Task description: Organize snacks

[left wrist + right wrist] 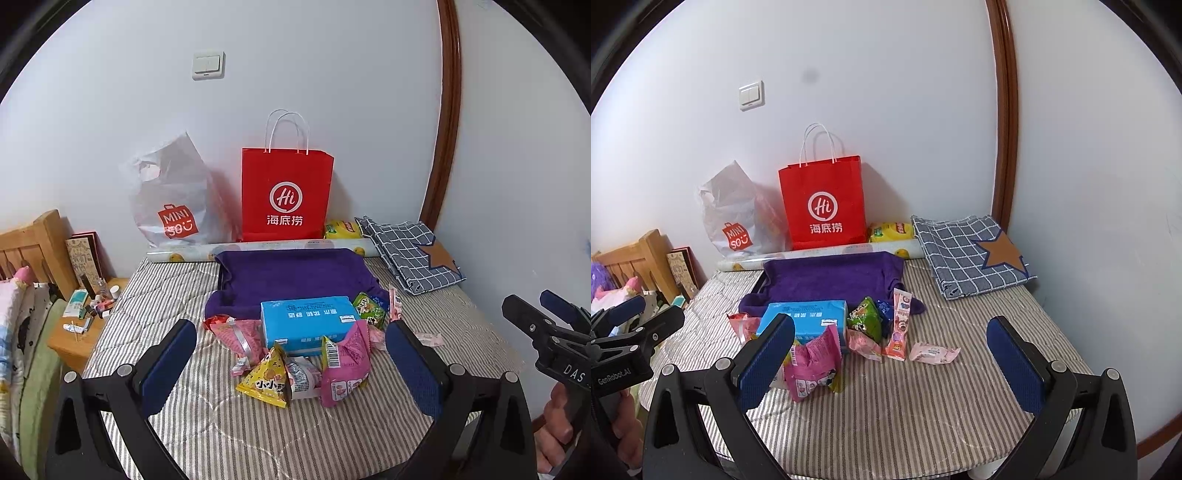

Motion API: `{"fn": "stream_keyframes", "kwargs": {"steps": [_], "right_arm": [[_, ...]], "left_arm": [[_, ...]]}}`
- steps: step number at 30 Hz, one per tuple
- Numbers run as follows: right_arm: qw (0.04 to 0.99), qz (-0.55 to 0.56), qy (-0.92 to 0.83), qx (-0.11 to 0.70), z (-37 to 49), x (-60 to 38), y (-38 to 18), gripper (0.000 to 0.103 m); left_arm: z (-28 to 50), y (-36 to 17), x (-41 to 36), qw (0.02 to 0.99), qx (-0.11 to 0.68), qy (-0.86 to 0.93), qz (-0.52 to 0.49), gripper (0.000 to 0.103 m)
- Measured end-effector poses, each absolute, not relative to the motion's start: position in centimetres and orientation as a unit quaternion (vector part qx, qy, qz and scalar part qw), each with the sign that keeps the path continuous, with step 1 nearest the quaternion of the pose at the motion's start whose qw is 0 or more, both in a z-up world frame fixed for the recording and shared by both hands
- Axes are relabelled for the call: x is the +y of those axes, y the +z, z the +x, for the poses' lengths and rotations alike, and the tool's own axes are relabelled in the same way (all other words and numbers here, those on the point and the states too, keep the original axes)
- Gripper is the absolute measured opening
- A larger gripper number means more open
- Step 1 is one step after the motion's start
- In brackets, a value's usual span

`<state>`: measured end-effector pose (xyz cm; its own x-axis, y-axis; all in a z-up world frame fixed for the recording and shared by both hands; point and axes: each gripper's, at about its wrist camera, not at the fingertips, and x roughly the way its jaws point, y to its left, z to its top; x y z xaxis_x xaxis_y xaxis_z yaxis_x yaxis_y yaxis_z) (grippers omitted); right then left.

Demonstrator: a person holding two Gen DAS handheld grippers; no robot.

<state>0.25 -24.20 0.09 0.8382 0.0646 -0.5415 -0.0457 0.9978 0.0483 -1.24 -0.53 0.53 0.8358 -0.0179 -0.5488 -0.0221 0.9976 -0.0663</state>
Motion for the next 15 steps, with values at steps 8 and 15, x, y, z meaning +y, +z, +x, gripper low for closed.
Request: {"fn": "stream_keyframes", "kwargs": {"steps": [8,15], "right_arm": [[0.959,0.020,0.029,0.281,0.21,-24.19,0.13,0.103],[0.959,0.020,0.028,0.281,0.38,-23.99,0.24,0.102]], "left_arm": [[-1.14,0.45,-0.30,0.957,0.287,0.003,-0.036,0.103],[-1.15,0.52,-0.07,0.958,0.286,0.004,-0.038,0.103]]}}
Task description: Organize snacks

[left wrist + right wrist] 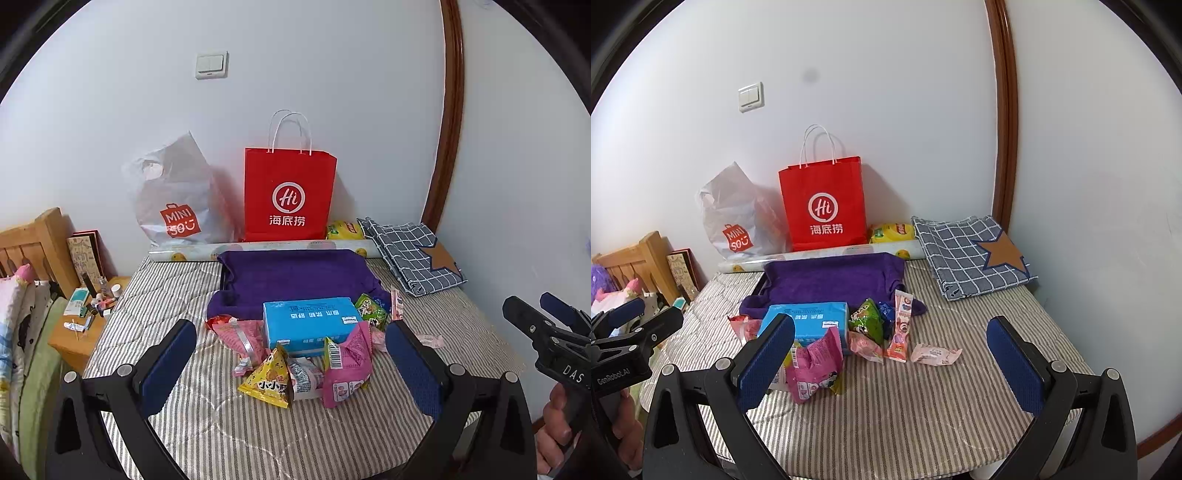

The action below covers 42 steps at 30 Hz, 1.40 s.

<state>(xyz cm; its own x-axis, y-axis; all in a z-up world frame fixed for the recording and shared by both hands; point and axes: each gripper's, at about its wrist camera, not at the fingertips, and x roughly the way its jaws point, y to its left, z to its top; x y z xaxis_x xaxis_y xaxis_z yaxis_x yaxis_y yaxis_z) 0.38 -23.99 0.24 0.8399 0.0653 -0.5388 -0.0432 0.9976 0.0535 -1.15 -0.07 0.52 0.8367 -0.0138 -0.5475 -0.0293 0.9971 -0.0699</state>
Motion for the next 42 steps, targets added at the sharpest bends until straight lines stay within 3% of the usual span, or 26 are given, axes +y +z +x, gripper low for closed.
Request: {"fn": "stream_keyframes", "kwargs": {"steps": [42], "right_arm": [[0.958,0.021,0.030,0.284,0.26,-24.14,-0.38,0.102]], "left_arm": [[-0.81,-0.12,0.02,0.954,0.298,0.009,-0.038,0.103]]}}
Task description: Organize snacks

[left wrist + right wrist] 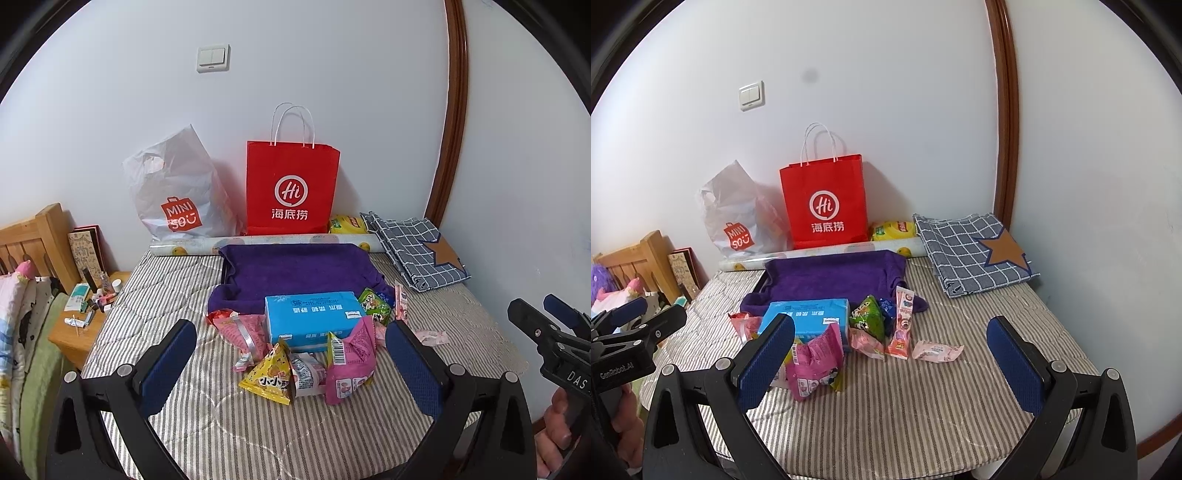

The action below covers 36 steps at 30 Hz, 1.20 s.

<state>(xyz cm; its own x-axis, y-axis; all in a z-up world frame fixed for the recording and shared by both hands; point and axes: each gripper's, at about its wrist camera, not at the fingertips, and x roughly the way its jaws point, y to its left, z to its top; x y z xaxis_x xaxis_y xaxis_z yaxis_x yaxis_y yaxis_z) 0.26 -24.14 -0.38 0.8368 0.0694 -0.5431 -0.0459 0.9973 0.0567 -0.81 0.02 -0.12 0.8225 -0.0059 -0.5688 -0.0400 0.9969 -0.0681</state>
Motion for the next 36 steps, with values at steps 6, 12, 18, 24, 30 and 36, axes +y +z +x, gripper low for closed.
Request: {"fn": "stream_keyframes", "kwargs": {"steps": [6,12,18,24,30,36], "right_arm": [[0.957,0.016,0.032,0.289,0.9,-23.8,-1.1,0.103],[0.954,0.003,0.023,0.300,2.3,-23.4,-2.4,0.103],[0.946,-0.008,-0.007,0.325,4.7,-23.6,-4.4,0.103],[0.941,-0.009,0.019,0.337,7.4,-24.4,-7.1,0.103],[0.933,-0.007,0.013,0.360,10.1,-26.4,-10.8,0.102],[0.915,0.034,0.012,0.402,12.7,-29.0,-14.5,0.090]], "left_arm": [[0.2,-0.8,0.2,0.951,0.306,0.022,-0.032,0.103],[1.7,-2.1,1.0,0.943,0.328,0.029,-0.040,0.103],[3.2,-3.6,1.7,0.947,0.317,0.039,-0.025,0.103],[5.8,-5.6,2.5,0.936,0.350,0.045,-0.013,0.103],[7.9,-7.5,3.7,0.932,0.360,0.047,-0.022,0.102],[9.5,-8.8,3.9,0.930,0.364,0.050,-0.022,0.102]]}}
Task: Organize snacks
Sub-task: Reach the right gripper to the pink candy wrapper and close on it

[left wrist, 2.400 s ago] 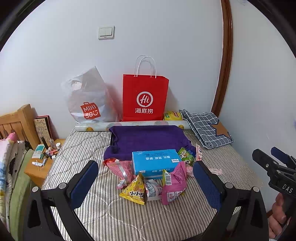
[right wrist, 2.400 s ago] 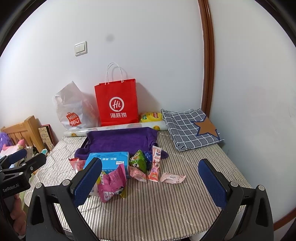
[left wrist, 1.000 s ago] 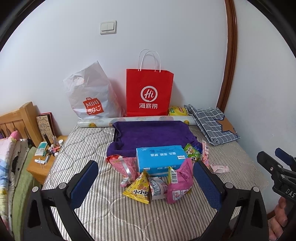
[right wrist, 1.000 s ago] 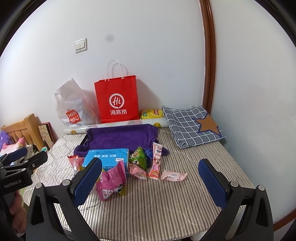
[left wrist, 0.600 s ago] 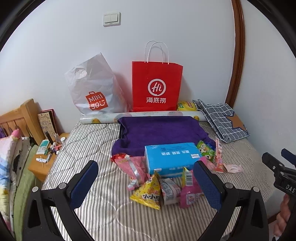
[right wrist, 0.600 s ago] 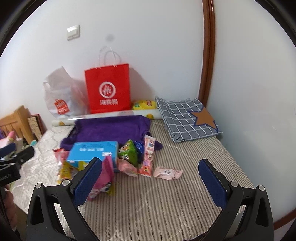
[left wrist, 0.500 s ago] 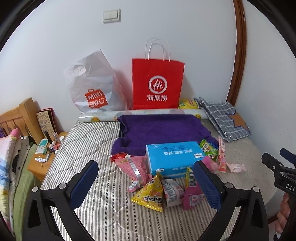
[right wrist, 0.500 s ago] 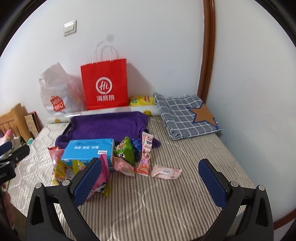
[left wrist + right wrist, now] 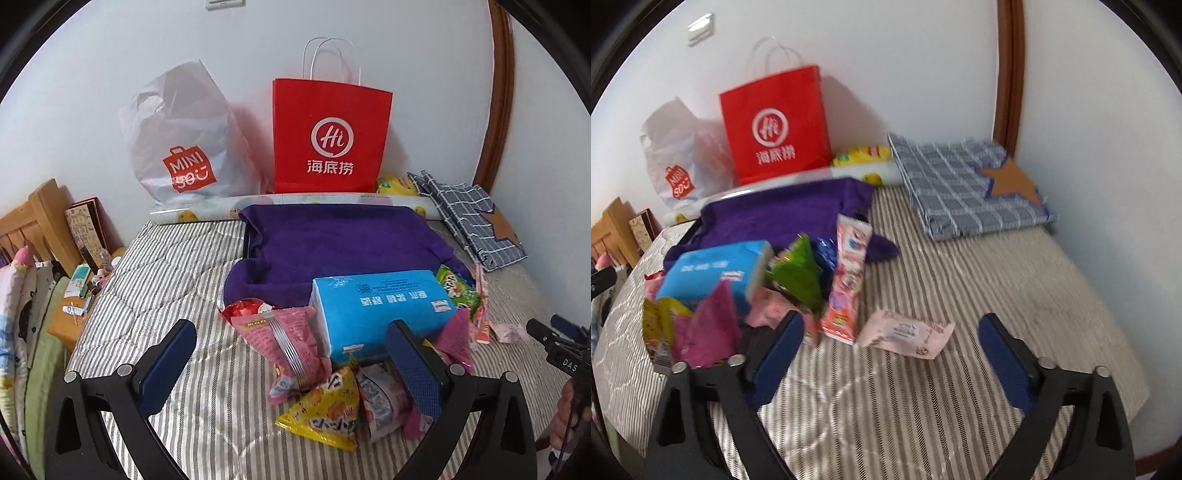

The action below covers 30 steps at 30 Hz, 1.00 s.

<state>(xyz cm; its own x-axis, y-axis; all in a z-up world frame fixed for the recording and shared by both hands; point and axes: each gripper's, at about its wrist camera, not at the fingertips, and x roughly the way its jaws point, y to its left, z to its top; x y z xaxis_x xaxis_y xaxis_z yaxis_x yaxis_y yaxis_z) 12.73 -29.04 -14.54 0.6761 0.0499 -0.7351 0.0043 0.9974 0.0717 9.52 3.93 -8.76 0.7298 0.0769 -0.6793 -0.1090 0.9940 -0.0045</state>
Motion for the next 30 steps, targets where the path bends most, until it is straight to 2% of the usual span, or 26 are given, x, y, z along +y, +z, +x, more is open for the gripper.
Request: {"fn": "stream_keyframes", "kwargs": {"steps": [5,21,24,25,27,30], "right_arm": [[0.901,0.059,0.009,0.429,14.4,-30.5,-17.0,0.081],[0.886,0.053,0.015,0.461,17.0,-29.8,-20.7,0.069],[0.885,0.052,0.028,0.461,17.0,-29.4,-20.4,0.051],[0.885,0.048,0.032,0.462,17.1,-29.2,-20.4,0.050],[0.885,0.041,0.043,0.462,17.1,-28.7,-20.4,0.035],[0.885,0.038,0.048,0.461,17.1,-28.3,-20.3,0.030]], "left_arm": [[10.7,-9.4,4.0,0.927,0.372,0.047,-0.027,0.102],[12.6,-11.0,5.5,0.918,0.393,0.047,-0.041,0.102],[12.7,-11.2,5.6,0.916,0.395,0.046,-0.044,0.102],[12.7,-11.3,5.7,0.916,0.395,0.044,-0.045,0.102],[12.6,-11.4,5.8,0.917,0.395,0.045,-0.046,0.102],[12.4,-11.4,6.1,0.917,0.394,0.044,-0.051,0.102]]}}
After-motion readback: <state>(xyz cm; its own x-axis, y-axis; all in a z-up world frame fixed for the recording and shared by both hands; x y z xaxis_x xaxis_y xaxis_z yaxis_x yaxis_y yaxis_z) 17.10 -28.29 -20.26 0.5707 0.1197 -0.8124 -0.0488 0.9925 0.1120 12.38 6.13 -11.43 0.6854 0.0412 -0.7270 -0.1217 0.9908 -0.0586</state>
